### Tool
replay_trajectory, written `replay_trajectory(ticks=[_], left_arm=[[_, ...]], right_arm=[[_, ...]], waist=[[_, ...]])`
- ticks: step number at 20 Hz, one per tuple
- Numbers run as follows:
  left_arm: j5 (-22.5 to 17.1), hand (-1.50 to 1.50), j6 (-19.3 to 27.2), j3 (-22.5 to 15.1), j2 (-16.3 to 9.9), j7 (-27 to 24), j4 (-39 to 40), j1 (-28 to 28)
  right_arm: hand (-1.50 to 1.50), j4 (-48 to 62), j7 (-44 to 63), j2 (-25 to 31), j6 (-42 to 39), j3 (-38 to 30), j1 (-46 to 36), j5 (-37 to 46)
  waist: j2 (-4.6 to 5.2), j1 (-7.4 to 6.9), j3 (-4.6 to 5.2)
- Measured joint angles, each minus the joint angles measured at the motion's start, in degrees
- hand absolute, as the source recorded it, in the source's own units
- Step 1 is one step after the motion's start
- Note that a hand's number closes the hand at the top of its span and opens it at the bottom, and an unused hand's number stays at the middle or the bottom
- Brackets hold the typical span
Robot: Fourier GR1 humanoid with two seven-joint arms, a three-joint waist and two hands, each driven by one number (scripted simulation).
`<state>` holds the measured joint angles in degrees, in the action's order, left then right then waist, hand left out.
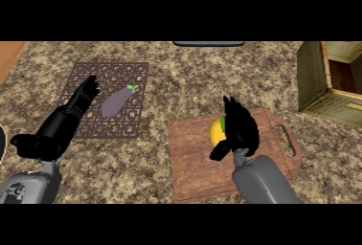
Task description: Pick the lemon from the cutting board and place it in the basket
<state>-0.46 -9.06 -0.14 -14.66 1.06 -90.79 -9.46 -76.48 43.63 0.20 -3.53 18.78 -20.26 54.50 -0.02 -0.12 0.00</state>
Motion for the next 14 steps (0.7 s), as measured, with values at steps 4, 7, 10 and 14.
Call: replay_trajectory(ticks=[4, 7, 10, 14], left_arm=[[0.72, 0.0, -0.27, 0.09, 0.69, 0.2, -0.83, 0.45], [1.56, 0.0, -0.28, 0.05, 1.56, 0.41, -0.94, 0.34], [1.87, 0.0, -0.57, 0.53, 1.74, 0.55, -0.86, 0.12], [1.95, 0.0, -1.22, 0.75, 1.8, 0.34, -1.27, 0.66]], right_arm=[[1.5, 1.68, -1.48, 0.02, -0.64, 1.09, 0.44, -1.31], [1.5, 1.74, -1.89, 0.02, -1.46, 1.99, 0.57, -1.31], [1.5, 4.13, -2.51, 0.2, -0.27, 2.99, -0.57, -1.2], [1.5, 6.53, -4.57, 0.61, -1.63, 3.95, -2.62, 0.37]], waist=[[-0.22, 0.0, 0.11], [-0.33, 0.05, 0.18], [-0.52, 0.04, 0.3], [-0.64, -0.06, 0.31]])
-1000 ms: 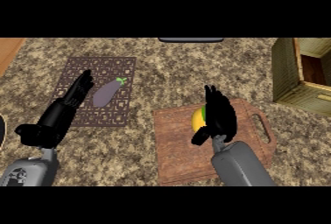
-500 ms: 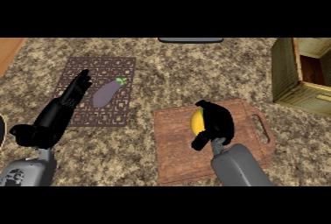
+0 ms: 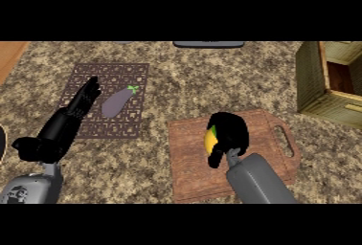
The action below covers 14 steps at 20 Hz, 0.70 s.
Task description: Pick the lemon from the cutting board and place it in the basket
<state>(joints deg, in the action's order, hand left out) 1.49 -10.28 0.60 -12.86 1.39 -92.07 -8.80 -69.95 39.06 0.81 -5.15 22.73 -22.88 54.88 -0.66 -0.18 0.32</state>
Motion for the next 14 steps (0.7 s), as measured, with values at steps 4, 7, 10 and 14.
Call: replay_trajectory(ticks=[4, 7, 10, 14], left_arm=[[0.09, 0.0, -0.44, 0.55, -0.01, -0.03, 0.32, -0.07], [0.42, 0.0, -0.08, 0.7, 0.21, -0.24, -0.08, 0.82], [1.0, 0.0, 0.14, 0.62, 0.53, -1.19, 0.17, 1.59], [0.77, 0.0, 0.02, 1.45, 0.45, -0.06, 0.69, -0.31]], right_arm=[[1.5, -5.62, -3.4, 3.92, -3.07, 1.42, 2.88, 0.67], [1.5, -14.96, -7.34, 10.14, -8.39, 1.47, 6.64, -1.64], [1.5, -24.18, -11.17, 16.48, -11.81, -0.28, 10.75, -3.98], [1.5, -33.3, -12.9, 18.9, -14.08, -3.79, 14.21, -7.47]], waist=[[0.09, 0.3, -0.12], [0.14, 0.84, -0.21], [0.25, 1.07, -0.25], [0.42, 0.91, -0.29]])
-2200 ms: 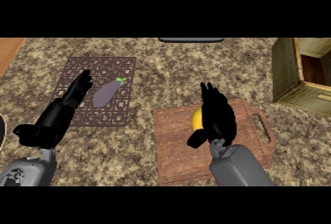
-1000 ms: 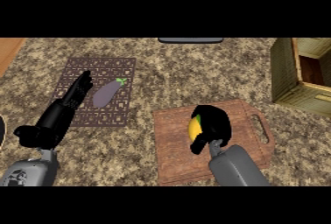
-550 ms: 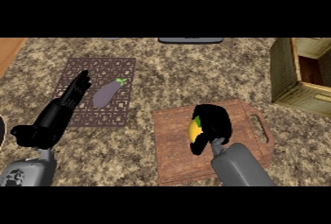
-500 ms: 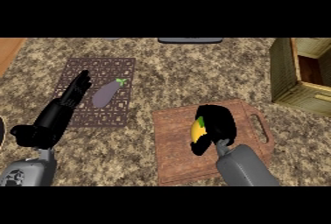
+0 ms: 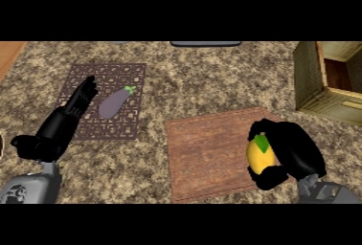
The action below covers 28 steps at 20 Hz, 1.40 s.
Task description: Pick the lemon from the cutting board and place it in the basket
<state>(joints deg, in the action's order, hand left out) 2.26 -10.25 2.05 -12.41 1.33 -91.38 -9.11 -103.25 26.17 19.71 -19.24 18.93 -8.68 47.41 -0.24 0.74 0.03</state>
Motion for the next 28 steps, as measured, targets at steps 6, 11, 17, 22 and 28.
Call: replay_trajectory(ticks=[6, 11, 17, 22, 28], left_arm=[[-0.3, 0.0, -0.68, 0.34, -0.17, -0.68, 0.31, 0.4], [0.34, 0.0, -0.38, 0.05, 0.26, -1.44, 0.6, 1.06], [0.29, 0.0, -0.46, -0.03, 0.72, -0.69, 0.7, 0.29], [0.58, 0.0, -0.71, -0.22, 0.87, -0.01, 0.44, -0.07], [0.87, 0.0, -0.95, -0.35, 1.33, -0.17, 0.11, 0.12]], right_arm=[[1.5, -12.24, 0.98, -4.43, -0.38, -6.56, 2.79, -10.96], [1.5, -24.51, 4.56, -9.17, 2.28, -10.88, 2.44, -16.79], [1.5, -32.15, 16.38, -9.0, -0.17, -20.01, -3.98, -24.57], [1.5, -32.19, 25.73, -3.96, -2.76, -28.54, -14.05, -30.69], [1.5, -24.61, 27.55, 2.95, -2.32, -33.96, -24.25, -32.04]], waist=[[-0.03, 0.21, -0.03], [-0.13, 0.39, -0.01], [-0.07, 0.18, 0.03], [0.0, -0.21, 0.03], [0.13, -0.8, 0.03]])
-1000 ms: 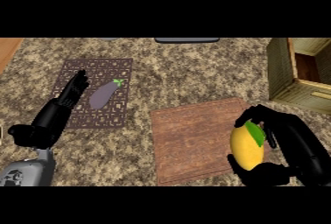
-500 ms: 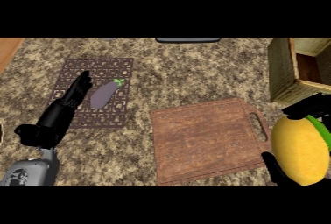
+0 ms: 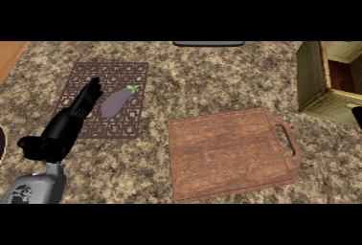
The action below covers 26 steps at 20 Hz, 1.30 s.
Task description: Pick the lemon from the cutting board and place it in the basket
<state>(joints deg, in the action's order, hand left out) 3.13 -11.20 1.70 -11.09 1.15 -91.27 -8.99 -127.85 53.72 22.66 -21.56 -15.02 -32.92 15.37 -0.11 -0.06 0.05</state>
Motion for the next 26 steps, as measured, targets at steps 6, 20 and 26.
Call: replay_trajectory(ticks=[6, 20, 26], left_arm=[[-0.29, 0.0, -0.72, 0.85, -0.44, 0.28, 0.71, -1.92], [-0.35, 0.0, -1.61, 1.73, -0.58, 0.42, 2.05, -3.22], [-0.74, 0.0, -2.22, 2.17, -0.64, 0.48, 1.56, -2.66]], right_arm=[[1.5, 11.59, -1.78, 3.76, 2.74, -1.06, -7.64, 4.3], [1.5, 46.71, -17.63, 12.45, 15.54, -7.74, -20.05, 12.7], [1.5, 60.84, -27.34, 16.2, 17.09, -9.54, -20.98, 12.21]], waist=[[0.17, -0.42, 0.0], [0.35, -0.75, -0.04], [0.35, -0.76, -0.06]])
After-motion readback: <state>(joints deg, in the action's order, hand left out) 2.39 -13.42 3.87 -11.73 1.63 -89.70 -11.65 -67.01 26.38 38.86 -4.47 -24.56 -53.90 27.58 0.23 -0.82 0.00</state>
